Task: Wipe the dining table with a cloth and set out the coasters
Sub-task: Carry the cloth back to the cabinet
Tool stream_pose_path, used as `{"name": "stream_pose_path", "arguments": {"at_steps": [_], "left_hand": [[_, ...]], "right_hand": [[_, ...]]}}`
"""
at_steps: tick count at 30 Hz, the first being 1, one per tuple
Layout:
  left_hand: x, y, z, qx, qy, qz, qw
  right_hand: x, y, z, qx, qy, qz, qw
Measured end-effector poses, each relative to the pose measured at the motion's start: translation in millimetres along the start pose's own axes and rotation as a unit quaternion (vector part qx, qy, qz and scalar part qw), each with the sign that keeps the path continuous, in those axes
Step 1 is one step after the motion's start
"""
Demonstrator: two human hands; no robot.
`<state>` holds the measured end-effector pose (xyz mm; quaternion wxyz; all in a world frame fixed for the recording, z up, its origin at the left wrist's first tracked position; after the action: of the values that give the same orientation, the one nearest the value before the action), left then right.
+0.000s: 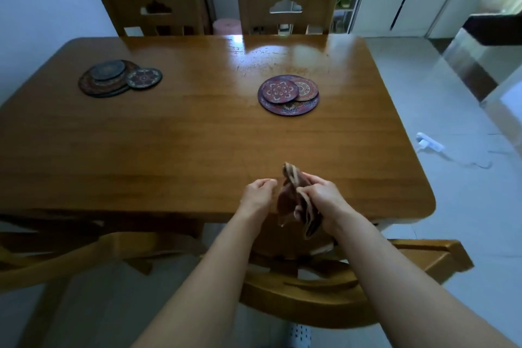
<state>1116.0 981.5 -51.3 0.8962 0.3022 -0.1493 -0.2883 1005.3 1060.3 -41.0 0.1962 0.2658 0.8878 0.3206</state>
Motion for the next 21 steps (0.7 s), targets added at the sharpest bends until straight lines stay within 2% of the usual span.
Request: {"name": "stream_pose_path", "arguments": {"at_steps": [4,10,15,21], "left_hand": [[8.5,24.3,17.0,-0.037,0.041,-0.01,0.998],[-3.6,47.3,51.1,-0.092,0.109,-0.023,0.989],[-35.0,54.8,82.9,-0.145,0.12,-0.035,0.981],[-95.9,42.7,125.3,-0.179,0.159,-0.029,0.97]], "right_hand": [[6.9,28.3,-8.4,0.048,-0.136,-0.012,0.989],[48.0,54.7,-36.8,0.102,-0.255,-0.038,0.961],[106.6,61.1,-67.4,0.174,-0.29,-0.03,0.941],[213.7,58.6,-119.9,0.264,-0.264,-0.049,0.927]]}}
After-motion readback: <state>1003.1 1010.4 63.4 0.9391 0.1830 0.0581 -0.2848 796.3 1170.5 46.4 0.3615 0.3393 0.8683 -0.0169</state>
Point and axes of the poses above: each hand's wrist, its own y-axis away from the middle knuckle, its own x-axis out of the back of the hand, z = x × y, the point moved 2 cm from there along -y, towards the middle knuckle, and after that the axes turned 4 degrees about -z, right-handed, at the moved point
